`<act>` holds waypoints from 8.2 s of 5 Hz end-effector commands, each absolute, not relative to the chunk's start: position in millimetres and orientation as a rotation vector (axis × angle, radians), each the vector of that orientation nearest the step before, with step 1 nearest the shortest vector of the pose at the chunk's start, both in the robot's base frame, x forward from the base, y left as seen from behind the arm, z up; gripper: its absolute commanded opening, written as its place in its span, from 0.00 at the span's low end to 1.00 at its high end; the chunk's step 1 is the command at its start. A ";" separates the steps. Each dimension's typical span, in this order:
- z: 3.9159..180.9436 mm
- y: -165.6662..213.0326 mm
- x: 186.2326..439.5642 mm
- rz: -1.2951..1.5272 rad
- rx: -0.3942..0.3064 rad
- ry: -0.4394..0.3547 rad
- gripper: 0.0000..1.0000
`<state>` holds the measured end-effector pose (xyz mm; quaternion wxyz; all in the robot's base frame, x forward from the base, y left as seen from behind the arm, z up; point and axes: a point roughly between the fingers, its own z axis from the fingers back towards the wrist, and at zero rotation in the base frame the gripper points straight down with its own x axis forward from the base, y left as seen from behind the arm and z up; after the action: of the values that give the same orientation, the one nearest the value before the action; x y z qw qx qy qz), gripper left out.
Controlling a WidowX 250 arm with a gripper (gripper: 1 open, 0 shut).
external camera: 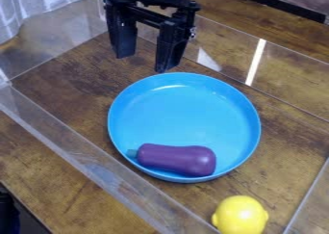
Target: Move the carrot to the right side
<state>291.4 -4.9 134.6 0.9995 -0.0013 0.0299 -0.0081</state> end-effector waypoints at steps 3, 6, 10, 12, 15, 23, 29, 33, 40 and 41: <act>137.9 17.5 300.2 0.034 0.002 0.067 1.00; 135.8 9.9 303.4 -0.095 0.014 0.076 1.00; 141.0 -3.9 298.0 -0.287 0.028 0.062 1.00; 141.6 13.8 284.5 -0.313 0.037 0.043 1.00; 137.9 17.5 299.1 -0.320 0.066 0.025 1.00; 131.6 18.3 299.5 -0.141 0.087 -0.005 1.00; 49.0 -87.7 260.8 -0.162 0.053 -0.071 1.00; 18.9 -162.0 253.4 -0.235 0.006 -0.110 0.00; 15.8 -191.6 263.8 -0.380 0.000 -0.106 0.00; 14.4 -185.6 264.7 -0.443 -0.002 -0.105 0.00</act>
<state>267.6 -180.0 19.6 0.9765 0.0075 -0.0534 -0.2084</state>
